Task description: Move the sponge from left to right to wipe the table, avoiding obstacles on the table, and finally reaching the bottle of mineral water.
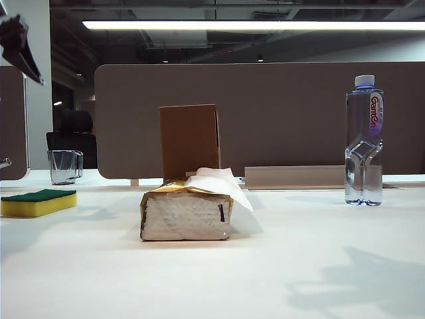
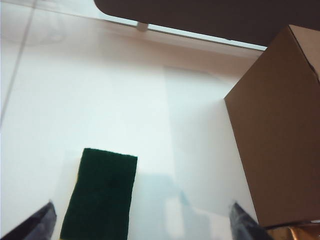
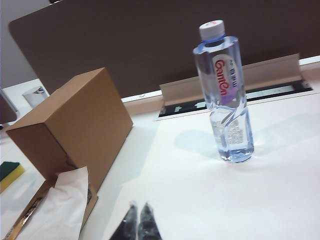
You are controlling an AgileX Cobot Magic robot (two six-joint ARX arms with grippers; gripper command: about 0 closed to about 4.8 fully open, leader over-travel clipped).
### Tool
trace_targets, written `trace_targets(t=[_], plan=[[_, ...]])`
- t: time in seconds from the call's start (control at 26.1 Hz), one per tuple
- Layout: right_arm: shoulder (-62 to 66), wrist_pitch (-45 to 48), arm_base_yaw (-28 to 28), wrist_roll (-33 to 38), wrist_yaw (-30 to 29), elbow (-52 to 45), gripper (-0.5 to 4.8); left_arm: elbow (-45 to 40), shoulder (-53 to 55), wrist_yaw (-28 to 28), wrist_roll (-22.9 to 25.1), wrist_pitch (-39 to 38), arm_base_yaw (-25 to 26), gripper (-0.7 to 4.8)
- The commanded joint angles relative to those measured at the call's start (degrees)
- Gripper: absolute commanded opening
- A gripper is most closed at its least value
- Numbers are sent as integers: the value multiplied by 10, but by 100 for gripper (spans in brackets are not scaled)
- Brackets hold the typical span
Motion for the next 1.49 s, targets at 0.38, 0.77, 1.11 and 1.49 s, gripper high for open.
trace_targets(t=[0.38, 0.77, 1.11, 1.49], plan=[[8, -17, 0, 34, -36, 5, 83, 60, 191, 20, 46, -30, 13, 479], [64, -11, 0, 33, -59, 5, 160, 107, 262, -9, 71, -27, 13, 479], [64, -12, 0, 31, -59, 5, 159, 163, 323, -22, 87, -68, 13, 479], [64, -16, 0, 32, -68, 5, 158, 162, 331, -22, 102, -80, 12, 479]])
